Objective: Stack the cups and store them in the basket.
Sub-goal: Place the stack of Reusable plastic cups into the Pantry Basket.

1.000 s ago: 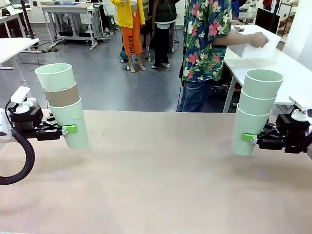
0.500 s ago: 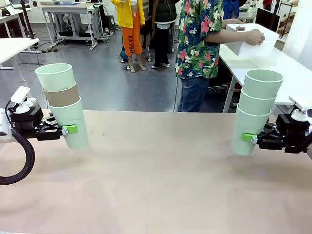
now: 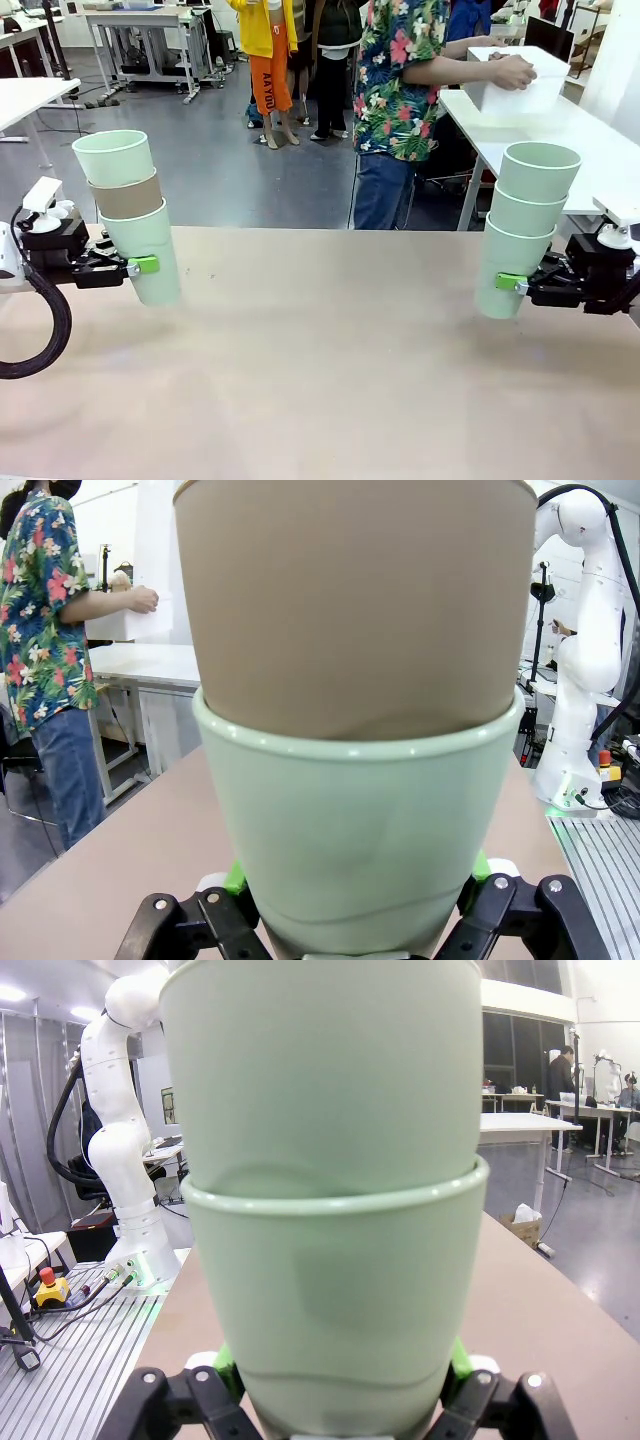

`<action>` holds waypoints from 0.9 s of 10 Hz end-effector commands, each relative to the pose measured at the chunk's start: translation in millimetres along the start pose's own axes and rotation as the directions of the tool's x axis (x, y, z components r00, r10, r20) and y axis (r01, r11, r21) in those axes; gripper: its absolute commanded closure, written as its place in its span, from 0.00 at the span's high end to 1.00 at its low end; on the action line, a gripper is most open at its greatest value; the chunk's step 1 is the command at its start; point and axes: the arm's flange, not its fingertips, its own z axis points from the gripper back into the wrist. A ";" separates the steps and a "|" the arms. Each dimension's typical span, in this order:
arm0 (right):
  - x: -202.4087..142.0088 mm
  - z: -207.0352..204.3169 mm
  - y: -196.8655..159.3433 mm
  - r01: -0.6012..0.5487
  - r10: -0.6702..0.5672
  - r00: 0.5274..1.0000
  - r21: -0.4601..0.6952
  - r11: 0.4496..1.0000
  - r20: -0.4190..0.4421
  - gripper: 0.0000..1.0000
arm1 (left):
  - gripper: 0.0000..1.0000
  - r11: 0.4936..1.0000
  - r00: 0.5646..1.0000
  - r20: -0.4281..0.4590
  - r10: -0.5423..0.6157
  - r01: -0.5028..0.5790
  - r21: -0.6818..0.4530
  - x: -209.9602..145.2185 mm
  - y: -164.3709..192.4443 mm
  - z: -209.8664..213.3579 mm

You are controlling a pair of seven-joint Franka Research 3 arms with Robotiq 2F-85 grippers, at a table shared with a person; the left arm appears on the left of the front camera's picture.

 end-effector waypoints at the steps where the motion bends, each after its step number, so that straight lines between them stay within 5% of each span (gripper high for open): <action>1: 4.9 0.5 0.1 -0.011 0.011 1.000 -0.003 1.000 0.002 0.85 | 0.87 1.000 1.000 0.005 -0.009 0.009 -0.002 4.4 -0.6 -0.6; 9: 4.9 0.5 0.1 -0.011 0.011 1.000 -0.003 1.000 0.002 0.85 | 0.87 1.000 1.000 0.005 -0.009 0.009 -0.002 4.4 -0.6 -0.6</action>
